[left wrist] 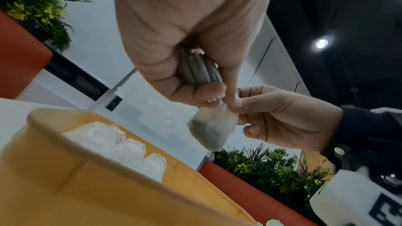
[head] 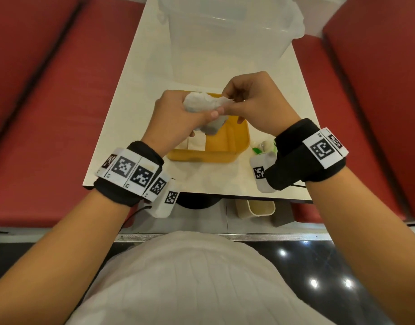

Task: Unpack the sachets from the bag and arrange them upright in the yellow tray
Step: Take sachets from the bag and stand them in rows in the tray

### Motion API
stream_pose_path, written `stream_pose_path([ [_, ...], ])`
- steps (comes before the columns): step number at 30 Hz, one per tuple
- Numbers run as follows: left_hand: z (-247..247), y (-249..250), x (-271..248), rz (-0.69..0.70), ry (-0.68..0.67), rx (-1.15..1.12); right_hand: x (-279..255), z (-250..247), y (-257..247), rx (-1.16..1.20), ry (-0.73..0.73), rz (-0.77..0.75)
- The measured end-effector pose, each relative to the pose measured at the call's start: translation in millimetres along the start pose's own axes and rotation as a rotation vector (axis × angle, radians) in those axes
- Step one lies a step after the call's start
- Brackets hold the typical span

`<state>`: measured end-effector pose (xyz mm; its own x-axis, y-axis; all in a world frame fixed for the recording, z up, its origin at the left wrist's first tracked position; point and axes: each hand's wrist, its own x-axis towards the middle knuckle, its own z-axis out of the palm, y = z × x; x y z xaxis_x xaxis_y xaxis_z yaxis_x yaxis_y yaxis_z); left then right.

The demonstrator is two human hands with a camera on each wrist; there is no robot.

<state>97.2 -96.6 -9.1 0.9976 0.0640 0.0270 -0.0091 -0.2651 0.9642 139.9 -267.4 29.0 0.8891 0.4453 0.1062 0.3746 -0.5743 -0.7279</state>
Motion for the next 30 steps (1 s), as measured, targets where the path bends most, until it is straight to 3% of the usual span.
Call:
stream_pose_path([
  [5, -3, -9, 1, -0.045, 0.05, -0.07, -5, -6, 6, 0.143, 0.027, 0.051],
  [10, -10, -17, 0, -0.13, 0.121, -0.232, -6, -24, 12, -0.247, 0.259, 0.039],
  [12, -13, -18, 0, -0.149, 0.115, -0.271, -9, -31, 4, -0.281, 0.127, 0.015],
  [14, -13, -19, 0, -0.162, 0.097, -0.302, -14, -33, -10, -0.18, -0.093, 0.01],
  [16, -12, -18, -1, -0.181, 0.052, -0.327, -16, -29, -22, -0.047, -0.222, -0.014],
  [18, -10, -15, -2, -0.192, -0.001, -0.334, -12, -20, -28, -0.08, -0.203, -0.056],
  [21, -8, -13, -4, -0.182, -0.059, -0.316, 0, -8, -26, -0.309, -0.103, -0.099],
  [24, -8, -12, -6, -0.174, -0.075, -0.309, 7, -5, -23, -0.295, -0.165, -0.061],
  [30, -18, -20, -9, -0.196, 0.043, -0.354, 25, -8, -15, -0.458, -0.037, -0.073],
])
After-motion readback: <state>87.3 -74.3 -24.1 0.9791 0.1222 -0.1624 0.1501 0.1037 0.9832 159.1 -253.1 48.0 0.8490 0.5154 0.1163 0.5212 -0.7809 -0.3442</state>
